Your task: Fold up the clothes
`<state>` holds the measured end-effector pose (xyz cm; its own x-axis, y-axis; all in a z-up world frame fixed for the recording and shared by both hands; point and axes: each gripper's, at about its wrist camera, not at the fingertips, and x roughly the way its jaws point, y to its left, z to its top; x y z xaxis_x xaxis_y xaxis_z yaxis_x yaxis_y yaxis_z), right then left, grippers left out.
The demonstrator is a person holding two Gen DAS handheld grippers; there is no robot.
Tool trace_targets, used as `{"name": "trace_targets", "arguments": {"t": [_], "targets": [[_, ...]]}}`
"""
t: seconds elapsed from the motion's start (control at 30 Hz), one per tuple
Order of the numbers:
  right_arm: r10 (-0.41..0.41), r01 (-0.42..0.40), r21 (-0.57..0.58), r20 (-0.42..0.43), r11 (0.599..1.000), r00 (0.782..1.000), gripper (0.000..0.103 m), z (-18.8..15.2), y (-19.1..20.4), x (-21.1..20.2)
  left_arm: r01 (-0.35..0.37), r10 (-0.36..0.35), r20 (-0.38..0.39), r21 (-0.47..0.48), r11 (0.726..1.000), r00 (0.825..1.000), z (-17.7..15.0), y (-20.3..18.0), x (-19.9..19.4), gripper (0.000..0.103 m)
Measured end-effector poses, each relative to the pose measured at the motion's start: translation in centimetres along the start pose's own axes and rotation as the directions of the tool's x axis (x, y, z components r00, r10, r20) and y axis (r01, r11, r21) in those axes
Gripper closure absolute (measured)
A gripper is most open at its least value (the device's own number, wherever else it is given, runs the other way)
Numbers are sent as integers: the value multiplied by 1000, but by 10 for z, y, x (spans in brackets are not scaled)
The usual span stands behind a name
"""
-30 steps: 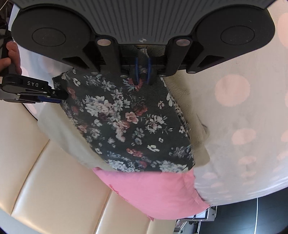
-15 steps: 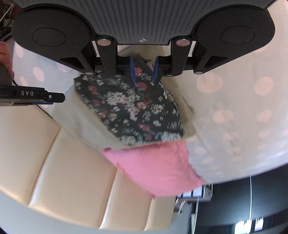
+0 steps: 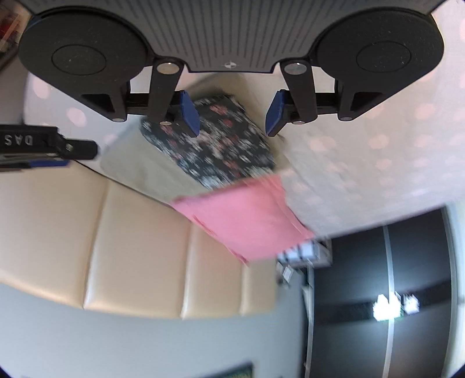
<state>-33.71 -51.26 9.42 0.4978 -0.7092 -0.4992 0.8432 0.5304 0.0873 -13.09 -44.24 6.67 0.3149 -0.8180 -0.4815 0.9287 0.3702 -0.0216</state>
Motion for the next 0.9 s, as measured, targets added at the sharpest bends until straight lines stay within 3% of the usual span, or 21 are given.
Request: {"name": "trace_targets", "arguments": {"t": [0.1, 0.17, 0.3, 0.43, 0.57, 0.73, 0.9], "targets": [[-33, 32, 13, 64, 999, 997, 18, -17, 3, -16, -4, 5, 20, -29, 1000, 1000, -8, -5, -13, 42], [-54, 52, 21, 112, 998, 992, 13, -30, 5, -26, -15, 16, 30, -41, 999, 999, -14, -8, -17, 34], [-116, 102, 122, 109, 987, 987, 13, -51, 1, -22, -41, 43, 59, -30, 999, 997, -30, -15, -20, 30], [-128, 105, 214, 94, 971, 987, 14, -66, -6, -10, -67, 70, 52, -50, 996, 996, -49, -17, -14, 29], [-154, 138, 146, 104, 980, 983, 15, -73, 0, 0, -108, 115, 49, -128, 986, 992, -64, -15, -6, 29], [-99, 89, 139, 64, 986, 993, 13, -79, 0, 10, -124, 138, 42, -245, 961, 989, -73, -10, 3, 29], [-110, 105, 110, 33, 988, 993, 14, -84, 3, 17, -90, 96, 17, -210, 973, 995, -76, -13, 8, 29]]}}
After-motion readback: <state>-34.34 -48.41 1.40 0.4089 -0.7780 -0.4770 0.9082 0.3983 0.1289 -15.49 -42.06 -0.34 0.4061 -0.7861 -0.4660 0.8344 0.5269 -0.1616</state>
